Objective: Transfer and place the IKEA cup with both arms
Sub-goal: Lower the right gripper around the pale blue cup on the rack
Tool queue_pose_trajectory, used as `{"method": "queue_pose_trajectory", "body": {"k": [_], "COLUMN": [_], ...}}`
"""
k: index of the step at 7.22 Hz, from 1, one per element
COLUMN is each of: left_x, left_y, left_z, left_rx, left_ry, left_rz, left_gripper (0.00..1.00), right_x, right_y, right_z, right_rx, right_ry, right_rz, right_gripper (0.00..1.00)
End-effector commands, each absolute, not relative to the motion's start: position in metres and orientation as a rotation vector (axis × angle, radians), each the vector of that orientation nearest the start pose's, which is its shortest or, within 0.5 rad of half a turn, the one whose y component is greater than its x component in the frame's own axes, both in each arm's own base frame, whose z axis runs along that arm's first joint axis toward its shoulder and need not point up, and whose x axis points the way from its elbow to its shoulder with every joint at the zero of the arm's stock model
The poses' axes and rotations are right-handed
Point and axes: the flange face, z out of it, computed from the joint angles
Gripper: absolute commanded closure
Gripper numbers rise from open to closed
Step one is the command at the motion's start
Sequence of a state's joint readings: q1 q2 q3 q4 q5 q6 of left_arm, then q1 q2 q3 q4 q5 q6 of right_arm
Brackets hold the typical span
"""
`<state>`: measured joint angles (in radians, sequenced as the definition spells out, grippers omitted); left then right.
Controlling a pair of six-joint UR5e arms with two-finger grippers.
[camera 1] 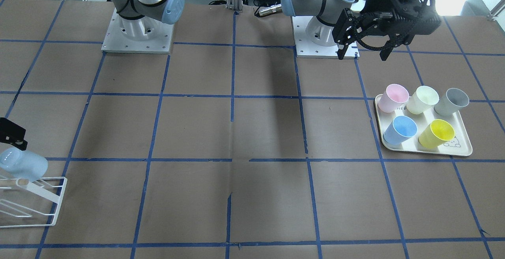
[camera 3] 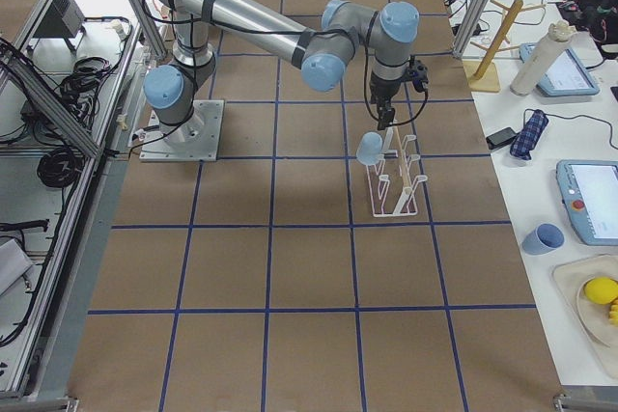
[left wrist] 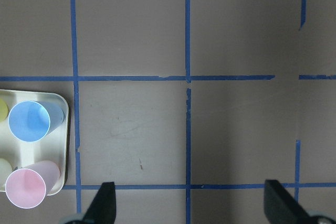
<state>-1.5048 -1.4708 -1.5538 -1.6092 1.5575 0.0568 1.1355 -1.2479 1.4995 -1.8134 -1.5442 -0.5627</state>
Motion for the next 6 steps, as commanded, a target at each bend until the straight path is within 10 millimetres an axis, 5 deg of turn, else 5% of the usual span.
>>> {"method": "queue_pose_trajectory", "body": {"k": [1, 6], "left_x": [-0.104, -0.104], "left_y": [-0.462, -0.461], "left_z": [0.54, 0.54], "left_rx": [-0.014, -0.014], "left_ry": [3.146, 3.146], "left_rz": [-0.127, -0.127], "left_gripper": [0.0, 0.0], "right_x": [-0.145, -0.168], "right_y": [-0.618, -0.616], "right_z": [0.337, 0.318], "right_rx": [-0.239, -0.176], "right_ry": [3.088, 3.077], "right_rz": [0.062, 0.107], "right_gripper": [0.0, 0.0]}}
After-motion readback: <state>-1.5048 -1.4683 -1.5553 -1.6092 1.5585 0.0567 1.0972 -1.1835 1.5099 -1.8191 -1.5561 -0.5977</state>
